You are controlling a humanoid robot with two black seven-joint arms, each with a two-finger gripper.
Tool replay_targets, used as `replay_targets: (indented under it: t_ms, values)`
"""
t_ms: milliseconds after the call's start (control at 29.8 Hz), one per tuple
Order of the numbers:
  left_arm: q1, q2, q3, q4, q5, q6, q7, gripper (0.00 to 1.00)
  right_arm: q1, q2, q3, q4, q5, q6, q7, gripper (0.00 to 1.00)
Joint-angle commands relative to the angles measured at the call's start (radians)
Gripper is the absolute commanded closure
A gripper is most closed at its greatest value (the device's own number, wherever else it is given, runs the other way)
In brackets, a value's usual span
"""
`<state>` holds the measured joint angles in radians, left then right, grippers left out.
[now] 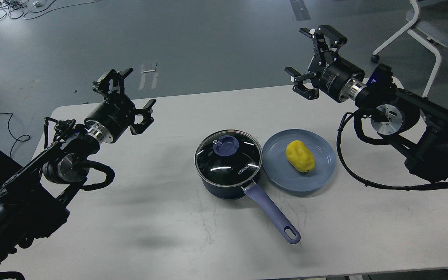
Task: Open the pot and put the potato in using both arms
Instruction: 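Raise the left gripper and swing it away from the pot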
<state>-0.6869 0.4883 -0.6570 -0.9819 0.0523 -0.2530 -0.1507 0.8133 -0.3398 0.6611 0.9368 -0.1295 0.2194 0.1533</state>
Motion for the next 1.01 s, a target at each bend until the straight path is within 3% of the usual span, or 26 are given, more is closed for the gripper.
replay_targets:
  t_ms: [0,771,972]
  values:
    - [-0.002,-0.001,-0.012,0.000,-0.003,-0.014,0.006,0.02,0.000,-0.002,0.000,0.000,0.005,0.000,0.000,0.00]
    - [0.000,-0.013,-0.058,0.006,-0.057,0.011,0.033,0.02,-0.003,0.008,0.009,-0.004,0.031,-0.006,0.000,0.00]
    - [-0.019,0.001,-0.058,0.023,-0.046,0.024,0.020,0.02,-0.011,-0.001,0.006,-0.007,0.030,-0.006,0.002,0.00]
